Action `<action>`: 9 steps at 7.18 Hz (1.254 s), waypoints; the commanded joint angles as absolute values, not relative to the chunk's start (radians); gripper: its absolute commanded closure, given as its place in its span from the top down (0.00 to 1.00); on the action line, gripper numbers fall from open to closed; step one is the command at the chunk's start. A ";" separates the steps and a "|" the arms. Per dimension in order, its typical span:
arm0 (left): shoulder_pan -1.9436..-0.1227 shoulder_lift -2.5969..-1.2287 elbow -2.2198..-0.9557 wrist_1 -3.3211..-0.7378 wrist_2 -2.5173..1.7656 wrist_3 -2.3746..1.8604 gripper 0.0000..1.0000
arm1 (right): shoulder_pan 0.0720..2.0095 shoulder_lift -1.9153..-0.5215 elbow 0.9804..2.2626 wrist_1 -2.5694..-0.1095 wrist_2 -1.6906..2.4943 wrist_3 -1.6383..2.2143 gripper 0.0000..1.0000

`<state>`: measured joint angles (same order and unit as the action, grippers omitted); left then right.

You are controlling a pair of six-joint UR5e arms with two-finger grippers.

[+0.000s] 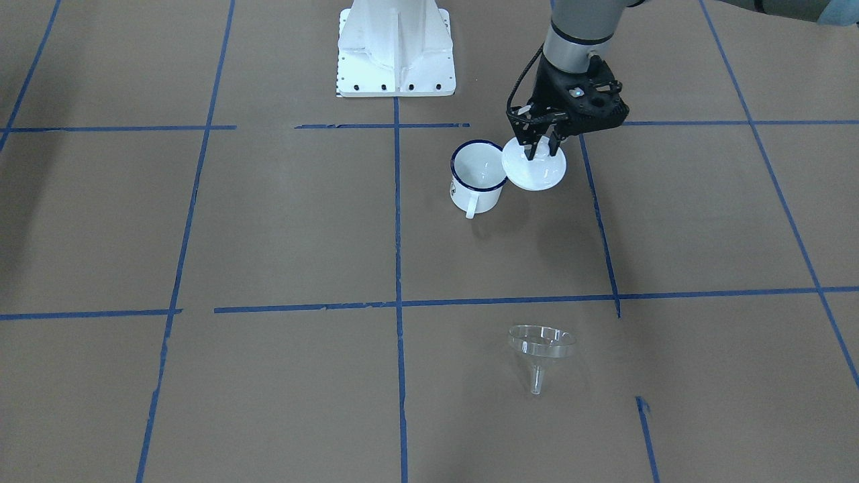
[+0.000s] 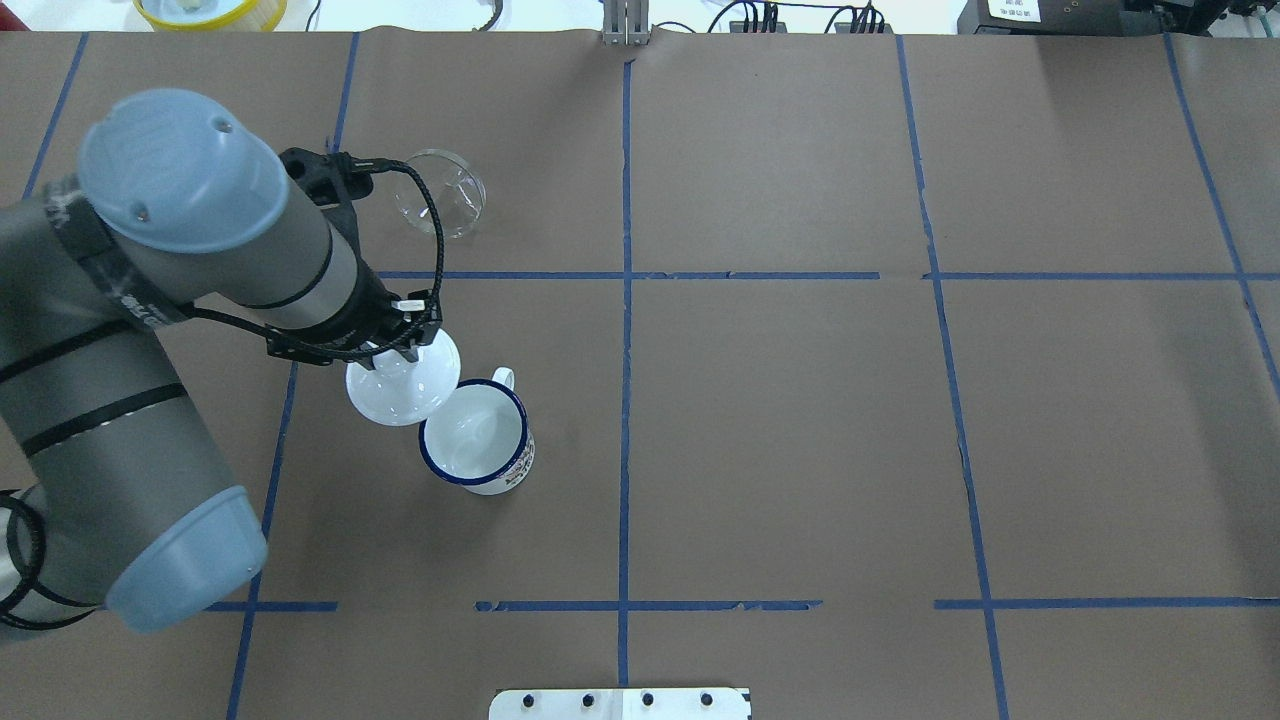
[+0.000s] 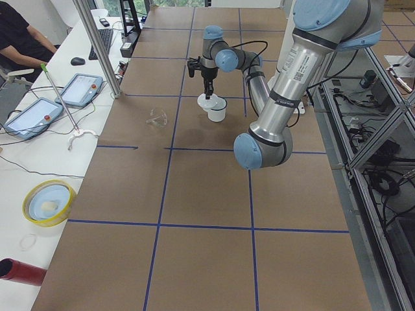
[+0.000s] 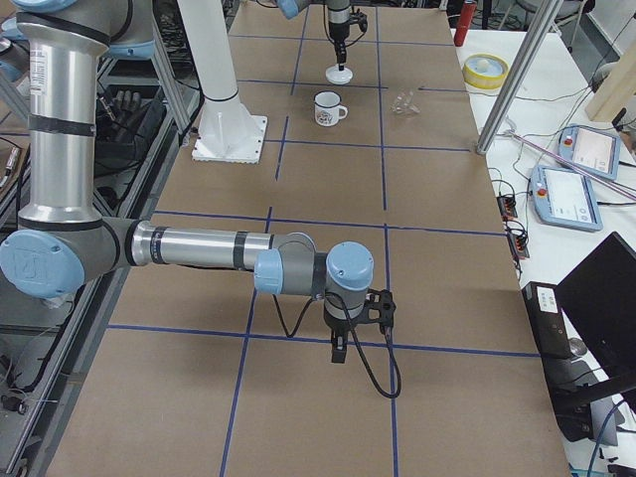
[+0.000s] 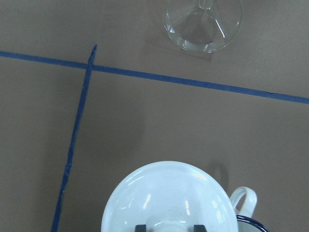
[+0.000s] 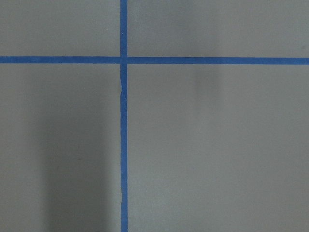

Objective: Remove funnel from cup
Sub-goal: 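Lift the white lid and carry it over the mug with the left gripper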

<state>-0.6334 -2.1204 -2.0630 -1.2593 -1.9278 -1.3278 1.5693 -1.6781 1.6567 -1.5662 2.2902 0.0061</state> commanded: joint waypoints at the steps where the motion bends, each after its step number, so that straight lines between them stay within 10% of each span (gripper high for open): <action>1: -0.560 -2.175 -1.997 -1.269 -1.918 -1.409 0.00 | 1.569 -1.678 1.657 -1.566 2.290 0.006 1.00; 9: -0.509 -2.169 -1.983 -1.270 -1.875 -1.463 0.00 | 1.569 -1.678 1.657 -1.566 2.290 0.006 1.00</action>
<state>-0.5107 -2.1701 -1.9846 -1.2701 -1.8752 -1.4653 1.5693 -1.6782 1.6567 -1.5662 2.2902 0.0061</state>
